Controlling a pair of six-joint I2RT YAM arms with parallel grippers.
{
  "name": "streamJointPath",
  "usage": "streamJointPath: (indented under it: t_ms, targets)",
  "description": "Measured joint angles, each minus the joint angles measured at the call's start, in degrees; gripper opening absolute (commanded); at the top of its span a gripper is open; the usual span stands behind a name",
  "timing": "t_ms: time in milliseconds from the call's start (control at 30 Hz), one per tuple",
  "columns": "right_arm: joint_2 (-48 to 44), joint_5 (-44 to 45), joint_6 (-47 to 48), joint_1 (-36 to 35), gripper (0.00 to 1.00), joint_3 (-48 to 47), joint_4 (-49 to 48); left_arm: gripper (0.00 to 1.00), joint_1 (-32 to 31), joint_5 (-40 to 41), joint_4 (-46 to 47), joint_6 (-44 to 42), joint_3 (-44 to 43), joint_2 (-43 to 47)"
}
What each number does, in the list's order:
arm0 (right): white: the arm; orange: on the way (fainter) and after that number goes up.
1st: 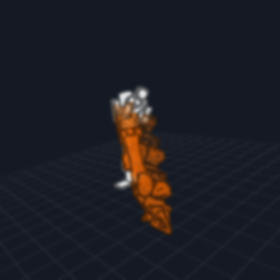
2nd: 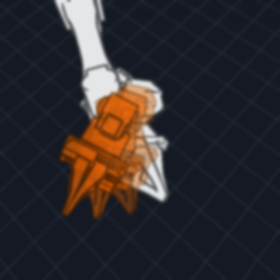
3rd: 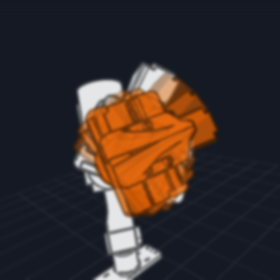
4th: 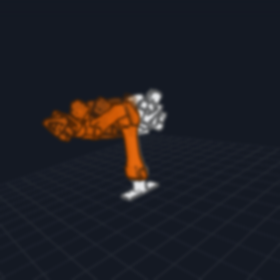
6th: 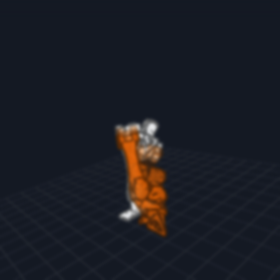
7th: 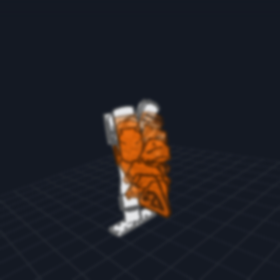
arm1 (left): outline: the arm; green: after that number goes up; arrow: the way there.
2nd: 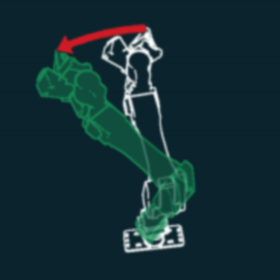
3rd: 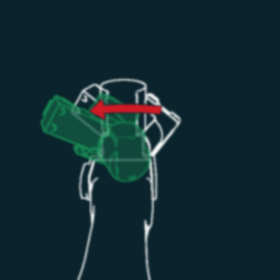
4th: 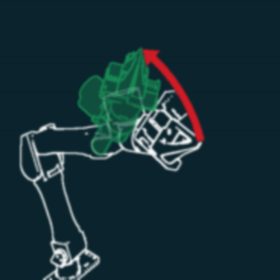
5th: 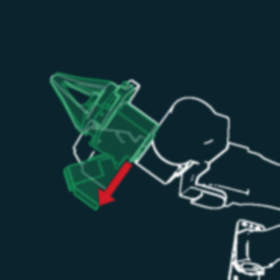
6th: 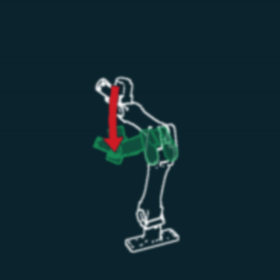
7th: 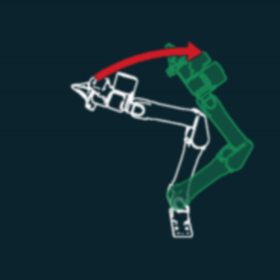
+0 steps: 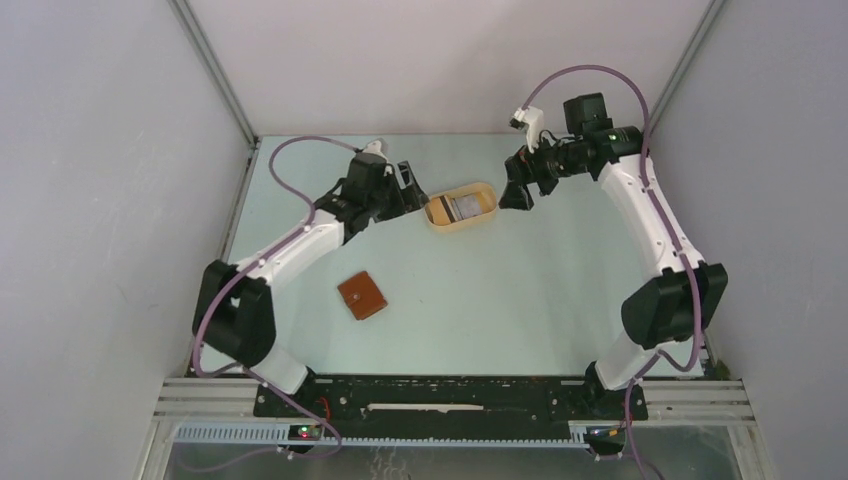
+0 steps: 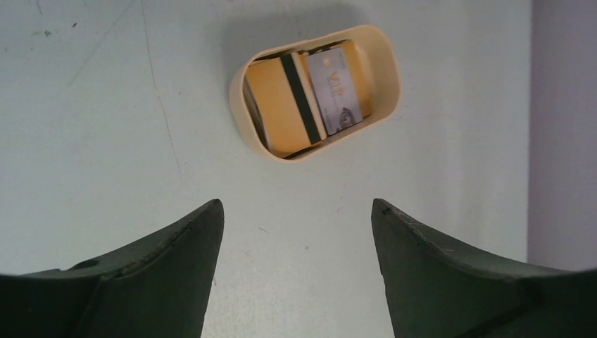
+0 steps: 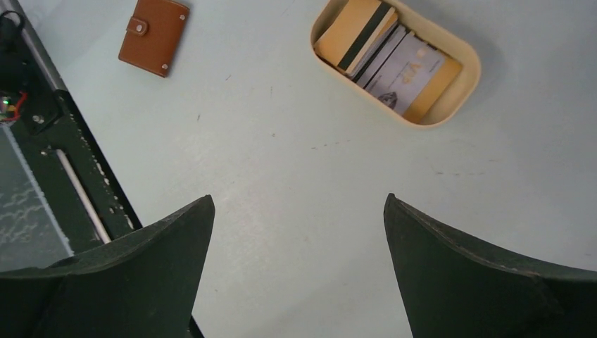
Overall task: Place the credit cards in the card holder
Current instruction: Pick up the card holder from the center of the board.
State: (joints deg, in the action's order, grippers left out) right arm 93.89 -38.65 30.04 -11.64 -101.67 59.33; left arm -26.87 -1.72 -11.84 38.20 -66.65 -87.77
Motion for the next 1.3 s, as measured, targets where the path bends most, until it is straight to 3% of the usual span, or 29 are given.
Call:
streamJointPath:
  t_ms: [200,433,600,1000,1300]
  targets:
    - [3.0,-4.1,-5.8,0.7,0.98,5.4,-3.5,0.7,-0.8,4.4,-7.0,-0.7,-4.0,-5.6]
    - [3.0,-8.3,-9.5,-1.0,0.98,17.0,-8.4,0.65,-0.7,6.9,-11.1,-2.2,-3.5,-4.6]
    - [3.0,-10.8,-10.3,-1.8,0.98,19.9,-9.4,0.64,-0.7,7.4,-11.9,-2.4,-2.5,-3.2]
    - [2.4,-12.7,-10.9,-4.1,0.98,21.9,-11.7,0.65,-0.1,13.6,-21.1,0.9,21.6,25.9]
    - [2.4,-12.7,-10.4,-6.5,0.99,22.3,-11.9,0.7,6.1,13.0,-22.2,7.1,31.9,35.5]
